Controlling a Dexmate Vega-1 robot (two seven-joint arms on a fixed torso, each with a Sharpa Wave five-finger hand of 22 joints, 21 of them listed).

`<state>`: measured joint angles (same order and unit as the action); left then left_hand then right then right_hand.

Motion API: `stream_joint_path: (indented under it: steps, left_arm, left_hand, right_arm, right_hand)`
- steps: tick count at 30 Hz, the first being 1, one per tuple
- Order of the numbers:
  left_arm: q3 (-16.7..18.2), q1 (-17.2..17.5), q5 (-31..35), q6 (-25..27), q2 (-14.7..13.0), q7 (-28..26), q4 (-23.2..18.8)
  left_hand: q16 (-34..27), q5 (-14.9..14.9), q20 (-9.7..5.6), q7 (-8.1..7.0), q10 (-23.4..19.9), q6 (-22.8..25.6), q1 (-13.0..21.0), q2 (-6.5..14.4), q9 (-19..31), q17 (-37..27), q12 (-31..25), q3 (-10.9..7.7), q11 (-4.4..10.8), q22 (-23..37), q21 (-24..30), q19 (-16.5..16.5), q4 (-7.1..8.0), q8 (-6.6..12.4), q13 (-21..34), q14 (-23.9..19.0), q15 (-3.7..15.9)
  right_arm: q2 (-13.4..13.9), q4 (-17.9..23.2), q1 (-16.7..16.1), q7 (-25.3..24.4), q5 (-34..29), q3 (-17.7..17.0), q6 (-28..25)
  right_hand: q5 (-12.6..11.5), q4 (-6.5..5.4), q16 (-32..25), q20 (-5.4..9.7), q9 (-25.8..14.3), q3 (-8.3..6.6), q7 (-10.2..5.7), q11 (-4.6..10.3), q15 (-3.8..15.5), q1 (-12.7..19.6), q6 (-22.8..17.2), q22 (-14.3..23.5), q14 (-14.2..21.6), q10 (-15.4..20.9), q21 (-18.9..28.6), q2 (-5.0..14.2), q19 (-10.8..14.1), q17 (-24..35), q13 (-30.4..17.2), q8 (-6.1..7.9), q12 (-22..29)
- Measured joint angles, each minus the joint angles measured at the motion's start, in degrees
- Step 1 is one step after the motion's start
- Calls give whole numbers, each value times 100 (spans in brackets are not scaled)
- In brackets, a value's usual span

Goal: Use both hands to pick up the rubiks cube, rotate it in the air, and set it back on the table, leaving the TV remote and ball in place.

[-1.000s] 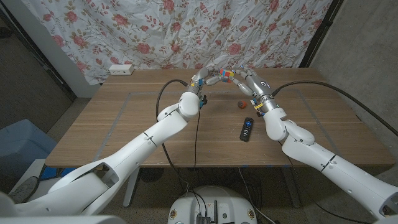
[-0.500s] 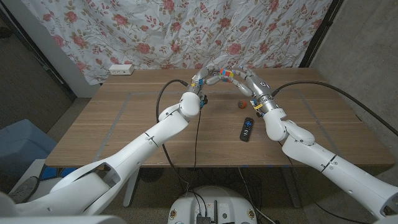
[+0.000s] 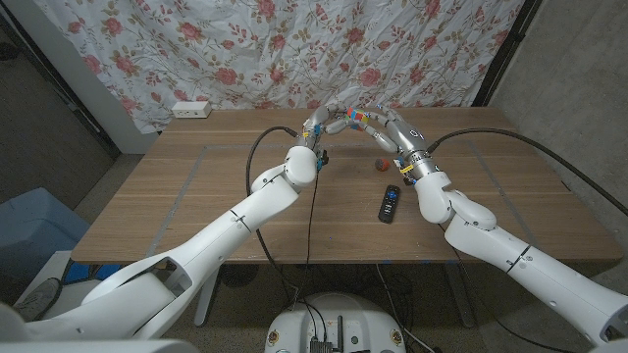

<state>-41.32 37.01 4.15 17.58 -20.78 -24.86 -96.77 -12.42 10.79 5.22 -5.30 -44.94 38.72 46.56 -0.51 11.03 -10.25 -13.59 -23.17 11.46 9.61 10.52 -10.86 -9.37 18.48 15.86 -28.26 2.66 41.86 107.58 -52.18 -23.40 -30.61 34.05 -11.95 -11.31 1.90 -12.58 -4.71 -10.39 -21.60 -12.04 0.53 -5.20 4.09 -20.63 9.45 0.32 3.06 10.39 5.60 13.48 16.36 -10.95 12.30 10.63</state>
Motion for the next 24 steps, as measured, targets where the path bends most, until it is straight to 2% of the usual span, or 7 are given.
stream_joint_path:
  steps: [24]
  left_arm:
    - [48, 49, -148, -57, 166, -137, 76]
  left_hand:
    - [0, -6, 0, 11, -31, 73, 28, 17, 30, -3, -31, 22, -30, 0, 0, 0, -25, -9, -32, -72, 10]
  right_arm:
    - [-32, 55, -80, -58, -111, 42, -6]
  right_hand:
    - [0, -24, 0, 0, 18, -24, 66, -1, 44, 0, -67, 0, -18, 0, 22, 0, 0, -1, 0, -24, 40]
